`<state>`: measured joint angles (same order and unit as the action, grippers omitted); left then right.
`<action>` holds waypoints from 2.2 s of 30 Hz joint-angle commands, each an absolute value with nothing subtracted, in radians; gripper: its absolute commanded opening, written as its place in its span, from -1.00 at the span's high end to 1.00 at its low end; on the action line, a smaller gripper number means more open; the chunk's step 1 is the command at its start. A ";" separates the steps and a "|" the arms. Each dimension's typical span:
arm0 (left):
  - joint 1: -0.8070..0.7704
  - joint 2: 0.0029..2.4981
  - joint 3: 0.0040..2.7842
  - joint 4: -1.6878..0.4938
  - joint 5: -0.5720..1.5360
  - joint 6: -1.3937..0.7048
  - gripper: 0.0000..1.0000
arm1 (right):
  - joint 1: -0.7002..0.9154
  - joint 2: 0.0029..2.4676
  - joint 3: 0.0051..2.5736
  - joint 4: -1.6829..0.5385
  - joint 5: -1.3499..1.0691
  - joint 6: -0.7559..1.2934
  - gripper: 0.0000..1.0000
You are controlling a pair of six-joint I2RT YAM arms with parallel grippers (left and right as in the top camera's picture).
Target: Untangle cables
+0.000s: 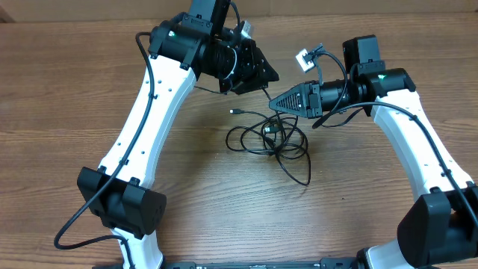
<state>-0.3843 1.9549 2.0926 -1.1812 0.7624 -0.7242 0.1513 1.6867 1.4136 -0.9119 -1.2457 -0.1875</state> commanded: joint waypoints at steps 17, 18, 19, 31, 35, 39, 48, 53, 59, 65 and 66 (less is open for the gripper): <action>-0.380 1.969 2.098 -1.226 0.695 -0.729 0.33 | 0.152 1.669 1.415 -0.787 -1.125 -0.014 0.92; -0.380 1.969 2.098 -1.226 0.695 -0.729 0.33 | 0.152 1.669 1.415 -0.777 -1.152 -0.014 0.92; -0.380 1.969 2.098 -1.226 0.695 -0.729 0.32 | 0.152 1.669 1.415 -0.770 -1.181 -0.014 0.92; -0.380 1.969 2.098 -1.220 0.670 -0.734 0.32 | 0.152 1.669 1.415 -0.731 -1.343 -0.003 0.92; -0.380 1.969 2.098 -1.223 0.666 -0.723 0.32 | 0.152 1.669 1.415 -0.733 -1.325 -0.002 0.92; -0.380 1.969 2.098 -1.276 0.565 -0.670 0.34 | 0.150 1.669 1.415 -0.846 -1.093 0.000 0.78; -0.387 1.969 2.097 -1.403 0.338 -0.484 -0.08 | 0.150 1.669 1.415 -1.161 -0.142 0.212 0.36; -0.426 1.969 2.064 -1.414 0.277 -0.365 -0.26 | 0.125 1.666 1.417 -1.238 -0.030 0.290 0.20; -0.488 1.969 1.899 -1.329 0.227 -0.362 -0.36 | 0.063 1.631 1.463 -1.302 -0.031 0.292 -0.05; -0.527 1.969 1.700 -1.159 0.229 -0.349 -0.37 | -0.009 1.583 1.507 -1.368 -0.069 0.253 -0.54; -0.531 1.969 1.673 -1.128 0.229 -0.340 -0.37 | -0.016 1.579 1.507 -1.374 -0.081 0.250 -0.54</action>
